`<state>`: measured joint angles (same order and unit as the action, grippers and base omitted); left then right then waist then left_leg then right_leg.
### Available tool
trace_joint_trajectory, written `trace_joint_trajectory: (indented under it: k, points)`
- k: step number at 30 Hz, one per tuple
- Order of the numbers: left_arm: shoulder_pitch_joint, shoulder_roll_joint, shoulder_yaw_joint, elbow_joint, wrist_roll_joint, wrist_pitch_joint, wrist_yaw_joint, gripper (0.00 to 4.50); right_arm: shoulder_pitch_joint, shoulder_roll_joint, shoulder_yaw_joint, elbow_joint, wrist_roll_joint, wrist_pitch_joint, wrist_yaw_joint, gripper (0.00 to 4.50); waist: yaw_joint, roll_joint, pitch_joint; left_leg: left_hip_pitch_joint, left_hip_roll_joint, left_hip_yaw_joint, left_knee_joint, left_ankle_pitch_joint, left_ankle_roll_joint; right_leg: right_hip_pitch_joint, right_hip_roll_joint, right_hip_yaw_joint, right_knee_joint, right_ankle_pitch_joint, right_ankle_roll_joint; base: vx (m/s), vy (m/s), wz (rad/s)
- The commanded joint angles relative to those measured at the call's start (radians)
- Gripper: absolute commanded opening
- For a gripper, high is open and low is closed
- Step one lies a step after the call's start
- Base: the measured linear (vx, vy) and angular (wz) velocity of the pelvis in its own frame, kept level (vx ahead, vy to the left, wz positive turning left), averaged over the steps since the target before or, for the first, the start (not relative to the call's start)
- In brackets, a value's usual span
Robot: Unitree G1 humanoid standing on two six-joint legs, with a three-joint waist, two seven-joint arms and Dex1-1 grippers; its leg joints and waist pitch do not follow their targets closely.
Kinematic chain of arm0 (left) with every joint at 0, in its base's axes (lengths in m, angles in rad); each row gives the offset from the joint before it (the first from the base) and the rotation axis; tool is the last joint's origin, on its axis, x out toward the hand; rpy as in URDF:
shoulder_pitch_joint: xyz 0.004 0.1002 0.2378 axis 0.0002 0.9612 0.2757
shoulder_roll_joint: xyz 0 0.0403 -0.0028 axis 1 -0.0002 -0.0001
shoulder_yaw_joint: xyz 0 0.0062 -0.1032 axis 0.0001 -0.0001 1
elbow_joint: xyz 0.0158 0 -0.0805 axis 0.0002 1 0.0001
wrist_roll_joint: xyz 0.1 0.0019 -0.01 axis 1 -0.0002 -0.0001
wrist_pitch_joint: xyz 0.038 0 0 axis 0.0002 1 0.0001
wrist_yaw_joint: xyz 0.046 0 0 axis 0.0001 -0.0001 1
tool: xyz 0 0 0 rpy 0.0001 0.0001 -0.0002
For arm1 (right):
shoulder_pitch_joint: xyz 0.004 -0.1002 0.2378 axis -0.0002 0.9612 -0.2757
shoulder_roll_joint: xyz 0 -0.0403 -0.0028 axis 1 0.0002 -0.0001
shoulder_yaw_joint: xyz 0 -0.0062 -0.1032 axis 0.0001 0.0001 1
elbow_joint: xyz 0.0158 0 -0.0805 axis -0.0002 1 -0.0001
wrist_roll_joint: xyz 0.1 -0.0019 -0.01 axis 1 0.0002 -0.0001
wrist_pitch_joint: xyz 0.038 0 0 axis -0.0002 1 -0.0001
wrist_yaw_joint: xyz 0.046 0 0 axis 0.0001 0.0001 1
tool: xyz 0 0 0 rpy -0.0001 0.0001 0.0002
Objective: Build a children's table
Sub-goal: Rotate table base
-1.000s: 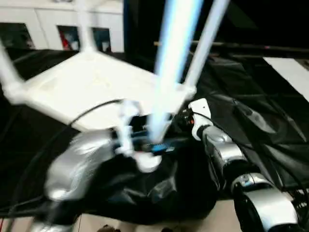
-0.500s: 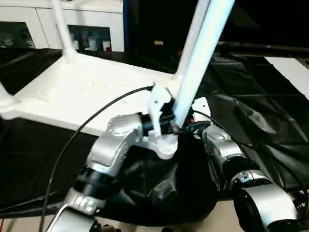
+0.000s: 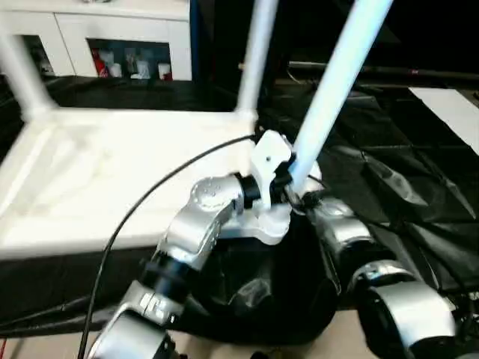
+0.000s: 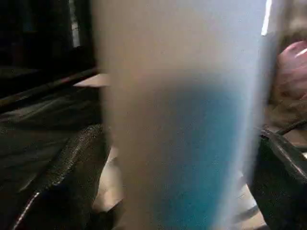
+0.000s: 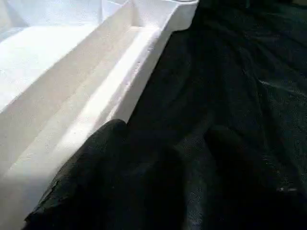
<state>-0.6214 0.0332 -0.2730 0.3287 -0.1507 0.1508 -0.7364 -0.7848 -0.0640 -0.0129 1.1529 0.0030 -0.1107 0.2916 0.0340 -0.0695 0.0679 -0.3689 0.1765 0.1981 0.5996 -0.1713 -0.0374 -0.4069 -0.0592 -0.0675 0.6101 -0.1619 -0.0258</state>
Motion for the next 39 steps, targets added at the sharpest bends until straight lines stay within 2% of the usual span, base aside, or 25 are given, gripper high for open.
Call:
trace_joint_trajectory:
  k: [1,3,4,5,6,7,9,10,12,13,14,16,17,18,20,23,24,26,28,31,35,39]
  points:
    - [-0.007,0.049,0.003,0.028,0.06,-0.035,0.019,4.48,-0.014,-0.037,-0.031,0.003,0.017,-0.016,0.005,3.18,0.007,0.011,-0.073,0.018,0.057,-0.033,-0.07,-0.319,-0.007,0.042,-0.09,0.051,-0.088,-0.362,-0.165,0.0,0.0,0.0]
    - [-0.002,0.071,0.0,0.029,0.062,-0.032,-0.004,4.48,-0.009,-0.049,-0.034,-0.003,0.018,-0.02,0.018,3.18,0.013,0.015,-0.074,0.02,0.059,-0.031,-0.069,-0.299,-0.007,0.042,-0.091,0.053,-0.08,-0.314,-0.185,0.0,0.0,0.0]
    - [0.004,0.091,-0.001,0.028,0.05,-0.021,-0.041,4.48,-0.004,-0.059,-0.035,-0.008,0.019,-0.023,0.029,3.18,0.016,0.021,-0.074,0.019,0.058,-0.032,-0.069,-0.295,-0.008,0.042,-0.091,0.052,-0.077,-0.301,-0.19,0.0,0.0,0.0]
    - [0.012,0.112,-0.004,0.025,0.043,-0.022,-0.075,4.48,0.001,-0.068,-0.034,-0.015,0.021,-0.025,0.05,3.18,0.014,0.019,-0.074,0.018,0.058,-0.03,-0.07,-0.294,-0.007,0.042,-0.089,0.053,-0.078,-0.294,-0.194,0.0,0.0,0.0]
    - [0.027,0.144,-0.013,0.025,0.045,-0.042,-0.117,4.48,0.011,-0.084,-0.029,-0.026,0.022,-0.029,0.083,3.18,0.016,0.023,-0.074,0.018,0.057,-0.031,-0.07,-0.299,-0.005,0.044,-0.09,0.052,-0.08,-0.292,-0.199,0.0,0.0,0.0]
    - [0.034,0.162,-0.021,0.029,0.053,-0.059,-0.135,4.48,0.017,-0.094,-0.025,-0.034,0.022,-0.031,0.104,3.18,0.016,0.021,-0.073,0.015,0.057,-0.031,-0.07,-0.3,-0.002,0.046,-0.092,0.053,-0.078,-0.295,-0.199,0.0,0.0,0.0]
    - [0.043,0.192,-0.036,0.038,0.069,-0.085,-0.164,4.48,0.029,-0.11,-0.016,-0.047,0.02,-0.034,0.142,3.18,0.017,0.022,-0.074,0.016,0.059,-0.031,-0.07,-0.292,0.001,0.046,-0.092,0.055,-0.078,-0.296,-0.198,0.0,0.0,0.0]
    - [0.052,0.217,-0.035,0.038,0.057,-0.077,-0.203,4.48,0.046,-0.128,-0.005,-0.067,0.017,-0.035,0.182,3.18,0.02,0.035,-0.074,0.019,0.058,-0.031,-0.071,-0.293,-0.004,0.045,-0.089,0.054,-0.078,-0.285,-0.202,0.0,0.0,0.0]
    - [0.055,0.231,-0.032,0.041,0.048,-0.072,-0.226,4.48,0.058,-0.141,-0.001,-0.082,0.015,-0.036,0.211,3.18,0.021,0.032,-0.074,0.02,0.06,-0.031,-0.071,-0.303,-0.008,0.045,-0.089,0.054,-0.077,-0.278,-0.214,0.0,0.0,0.0]
    - [0.055,0.231,-0.032,0.041,0.048,-0.072,-0.226,4.31,0.058,-0.141,-0.001,-0.082,0.015,-0.036,0.211,3.18,0.023,0.033,-0.072,0.02,0.06,-0.031,-0.071,-0.307,-0.01,0.045,-0.091,0.055,-0.077,-0.285,-0.221,0.0,0.0,0.0]
    - [0.055,0.263,-0.034,0.057,0.042,-0.079,-0.271,4.2,0.081,-0.17,0.004,-0.111,0.013,-0.033,0.264,3.18,0.027,0.039,-0.071,0.022,0.059,-0.032,-0.071,-0.32,-0.011,0.044,-0.092,0.054,-0.08,-0.307,-0.218,0.0,0.0,0.0]
    - [0.049,0.293,-0.037,0.079,0.05,-0.081,-0.302,4.2,0.101,-0.196,0.011,-0.144,0.016,-0.022,0.314,3.18,0.028,0.038,-0.069,0.023,0.06,-0.031,-0.072,-0.331,-0.012,0.042,-0.09,0.055,-0.083,-0.317,-0.211,0.0,0.0,0.0]
    - [0.045,0.303,-0.041,0.092,0.061,-0.089,-0.306,4.06,0.112,-0.207,0.018,-0.162,0.015,-0.023,0.34,3.18,0.031,0.033,-0.069,0.022,0.057,-0.031,-0.072,-0.321,-0.008,0.046,-0.089,0.055,-0.082,-0.325,-0.202,0.0,0.0,0.0]
    - [0.043,0.31,-0.045,0.102,0.069,-0.099,-0.31,3.81,0.121,-0.214,0.023,-0.178,0.015,-0.022,0.361,3.18,0.031,0.033,-0.069,0.022,0.058,-0.031,-0.071,-0.314,-0.007,0.045,-0.09,0.055,-0.08,-0.327,-0.202,0.0,0.0,0.0]
    - [0.037,0.323,-0.056,0.13,0.088,-0.114,-0.325,3.77,0.152,-0.234,0.039,-0.237,0.018,0.0,0.424,3.18,0.035,0.035,-0.069,0.02,0.058,-0.032,-0.072,-0.297,0.0,0.048,-0.09,0.055,-0.083,-0.339,-0.191,0.0,0.0,0.0]
    - [0.022,0.341,-0.067,0.178,0.114,-0.121,-0.345,3.54,0.223,-0.294,0.09,-0.388,0.033,0.06,0.584,3.18,0.039,0.035,-0.069,0.017,0.06,-0.031,-0.072,-0.289,0.014,0.051,-0.087,0.054,-0.08,-0.316,-0.189,0.0,0.0,0.0]
    - [0.021,0.344,-0.067,0.182,0.116,-0.122,-0.349,3.54,0.233,-0.306,0.093,-0.417,0.042,0.083,0.608,3.18,0.041,0.035,-0.07,0.017,0.063,-0.031,-0.073,-0.287,0.016,0.05,-0.09,0.055,-0.08,-0.314,-0.192,0.0,0.0,0.0]
    - [0.02,0.347,-0.068,0.185,0.111,-0.113,-0.366,3.23,0.257,-0.335,0.101,-0.475,0.053,0.117,0.654,3.18,0.044,0.034,-0.069,0.019,0.062,-0.031,-0.071,-0.293,0.015,0.049,-0.092,0.053,-0.085,-0.342,-0.196,0.0,0.0,0.0]
    - [0.017,0.349,-0.071,0.188,0.108,-0.113,-0.375,3.08,0.283,-0.365,0.11,-0.531,0.06,0.146,0.695,3.18,0.045,0.033,-0.067,0.018,0.061,-0.031,-0.071,-0.295,0.013,0.049,-0.092,0.054,-0.086,-0.365,-0.191,0.0,0.0,0.0]
    - [0.012,0.349,-0.075,0.199,0.11,-0.11,-0.389,2.83,0.317,-0.397,0.118,-0.602,0.065,0.18,0.734,3.18,0.054,0.032,-0.065,0.021,0.06,-0.031,-0.07,-0.298,0.017,0.045,-0.093,0.055,-0.094,-0.409,-0.165,0.0,0.0,0.0]
    - [0.002,0.348,-0.082,0.223,0.126,-0.111,-0.407,2.37,0.371,-0.446,0.13,-0.721,0.084,0.255,0.79,3.18,0.058,0.034,-0.066,0.022,0.062,-0.034,-0.072,-0.304,0.018,0.043,-0.093,0.052,-0.096,-0.415,-0.161,0.0,0.0,0.0]
    - [-0.003,0.349,-0.089,0.234,0.134,-0.106,-0.424,2.11,0.401,-0.469,0.136,-0.799,0.097,0.314,0.82,3.18,0.059,0.032,-0.064,0.024,0.062,-0.036,-0.072,-0.315,0.014,0.042,-0.095,0.052,-0.1,-0.445,-0.151,0.0,0.0,0.0]
